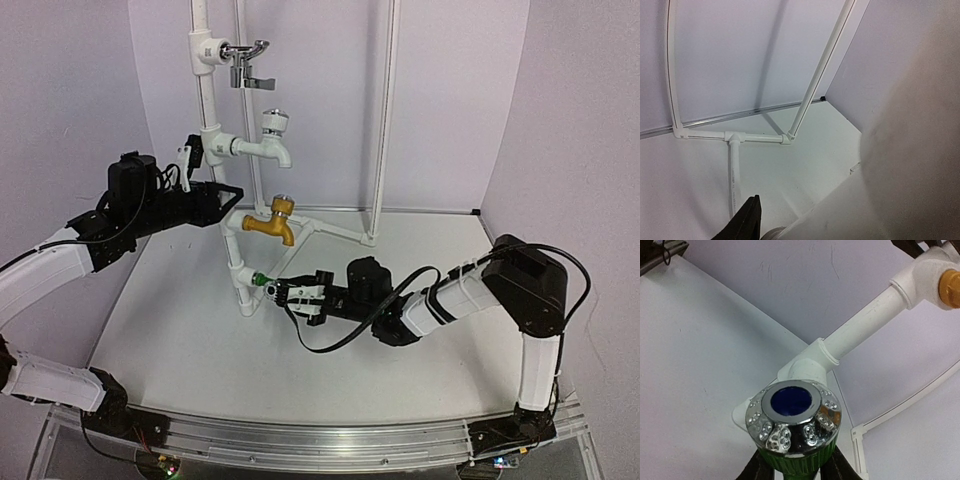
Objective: Install the water faucets
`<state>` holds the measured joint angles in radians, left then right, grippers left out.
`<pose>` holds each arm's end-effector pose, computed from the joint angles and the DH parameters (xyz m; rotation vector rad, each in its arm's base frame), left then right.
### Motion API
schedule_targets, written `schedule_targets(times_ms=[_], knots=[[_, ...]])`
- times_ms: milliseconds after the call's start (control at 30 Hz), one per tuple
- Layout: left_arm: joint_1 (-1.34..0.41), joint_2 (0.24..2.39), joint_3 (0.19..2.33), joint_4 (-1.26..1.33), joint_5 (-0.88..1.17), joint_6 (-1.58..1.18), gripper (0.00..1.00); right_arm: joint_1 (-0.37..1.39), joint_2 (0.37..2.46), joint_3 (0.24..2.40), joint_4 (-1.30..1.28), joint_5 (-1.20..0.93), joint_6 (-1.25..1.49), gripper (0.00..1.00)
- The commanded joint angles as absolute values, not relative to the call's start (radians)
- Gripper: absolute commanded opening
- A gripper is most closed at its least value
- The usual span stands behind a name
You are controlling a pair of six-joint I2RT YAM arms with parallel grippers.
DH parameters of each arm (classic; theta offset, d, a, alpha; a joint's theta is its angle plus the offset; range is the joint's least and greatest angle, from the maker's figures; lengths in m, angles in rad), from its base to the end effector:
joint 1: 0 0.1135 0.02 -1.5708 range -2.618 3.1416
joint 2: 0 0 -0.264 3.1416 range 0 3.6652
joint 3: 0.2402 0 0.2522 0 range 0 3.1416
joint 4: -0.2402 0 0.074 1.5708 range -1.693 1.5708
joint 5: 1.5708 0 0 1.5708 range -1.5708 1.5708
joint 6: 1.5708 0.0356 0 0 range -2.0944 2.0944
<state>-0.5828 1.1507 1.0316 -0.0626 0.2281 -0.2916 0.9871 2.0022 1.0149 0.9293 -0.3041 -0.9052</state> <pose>0.2206 -0.1551 0.3654 0.4348 1.7710 -0.8286 0.2243 0.3590 0.1757 -1.4495 0.7566 0.3103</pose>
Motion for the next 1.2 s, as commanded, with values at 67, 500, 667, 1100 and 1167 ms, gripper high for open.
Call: schedule_targets(times_ms=[67, 500, 667, 1100, 1167], knots=[[-0.611, 1.137, 1.02, -0.127, 0.38, -0.483, 0.0, 0.991, 2.053, 1.067, 1.009, -0.253, -0.596, 0.08], [-0.611, 1.143, 1.021, -0.122, 0.388, -0.486, 0.0, 0.964, 2.09, 1.067, 1.074, -0.275, 0.052, 0.0], [-0.61, 1.144, 1.021, -0.121, 0.389, -0.486, 0.0, 0.944, 2.085, 1.07, 1.081, -0.27, 0.327, 0.0], [-0.612, 1.137, 1.016, -0.118, 0.379, -0.489, 0.0, 0.848, 2.124, 1.112, 1.083, -0.387, 1.107, 0.0], [-0.611, 1.138, 1.017, -0.118, 0.375, -0.491, 0.0, 0.848, 2.116, 1.116, 1.085, -0.39, 1.178, 0.0]])
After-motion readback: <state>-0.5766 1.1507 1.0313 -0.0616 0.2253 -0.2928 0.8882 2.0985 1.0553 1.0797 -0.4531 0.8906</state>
